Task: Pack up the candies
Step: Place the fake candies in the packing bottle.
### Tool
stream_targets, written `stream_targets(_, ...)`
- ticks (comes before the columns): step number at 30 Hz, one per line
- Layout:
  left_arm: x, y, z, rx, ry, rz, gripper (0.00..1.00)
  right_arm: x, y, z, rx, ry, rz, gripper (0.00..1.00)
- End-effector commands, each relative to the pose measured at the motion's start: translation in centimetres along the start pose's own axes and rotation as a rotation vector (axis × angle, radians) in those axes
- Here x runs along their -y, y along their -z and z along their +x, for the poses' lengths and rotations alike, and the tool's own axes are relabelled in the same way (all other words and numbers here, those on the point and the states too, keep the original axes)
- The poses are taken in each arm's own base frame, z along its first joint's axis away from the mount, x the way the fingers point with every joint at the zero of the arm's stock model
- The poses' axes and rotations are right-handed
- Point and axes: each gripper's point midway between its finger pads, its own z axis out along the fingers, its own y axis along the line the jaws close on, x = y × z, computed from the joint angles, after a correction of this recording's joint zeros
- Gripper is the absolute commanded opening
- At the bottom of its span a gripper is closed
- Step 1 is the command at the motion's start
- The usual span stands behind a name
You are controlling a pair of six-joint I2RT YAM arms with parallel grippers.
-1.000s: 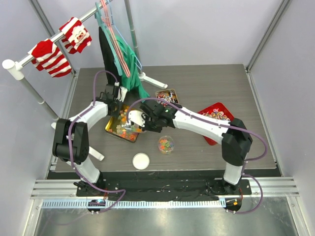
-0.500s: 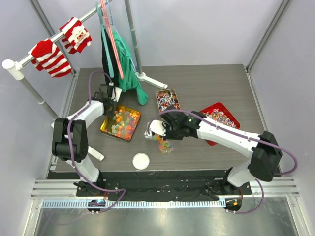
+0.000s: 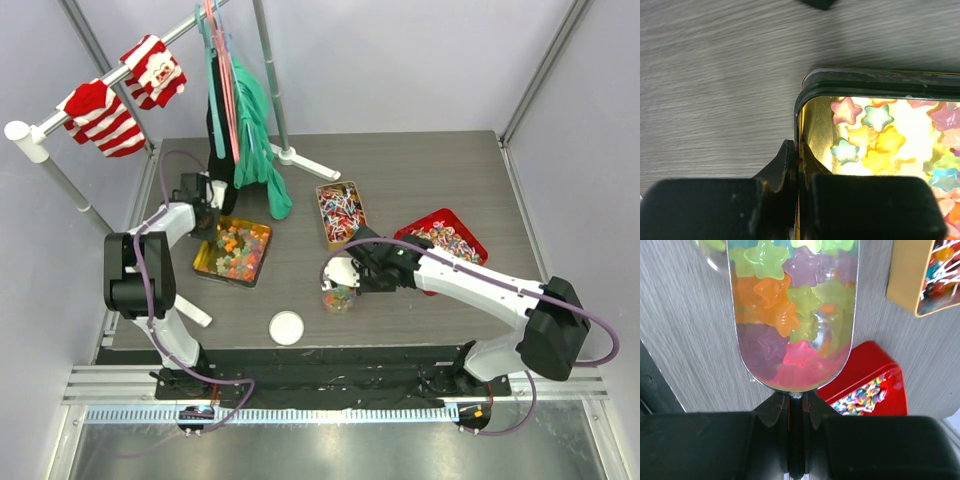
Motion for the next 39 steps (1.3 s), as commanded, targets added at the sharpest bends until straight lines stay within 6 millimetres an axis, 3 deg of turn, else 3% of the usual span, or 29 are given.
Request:
stream_targets(1,-3.3,0.0,-1.8,0.051,0.047,-0.055,0.0,0.7,1.8,1.2,-0.016,0.026,0.056,0.01)
stream_targets(5,-4.8,-0.1,-1.7,0.042,0.093,-0.072,0.0,0.9,1.9,2.3,-0.056,0.065,0.085,0.01)
stream_targets(12,-5.1,-0.3,-2.1,0.036,0.129,-0.078,0.0,1.6,2.6,3.5,-0.128,0.124,0.118,0.01)
stream_targets(18,-5.3,-0.1,-2.2,0.031,0.144,-0.079,0.0,2.0,2.5,3.3,-0.181,0.181,0.14,0.01)
stream_targets(39,-7.3,0.5,0.3,0.002,0.183,-0.1,0.0,4.2,2.7,1.7,-0.301,0.341,0.259,0.01)
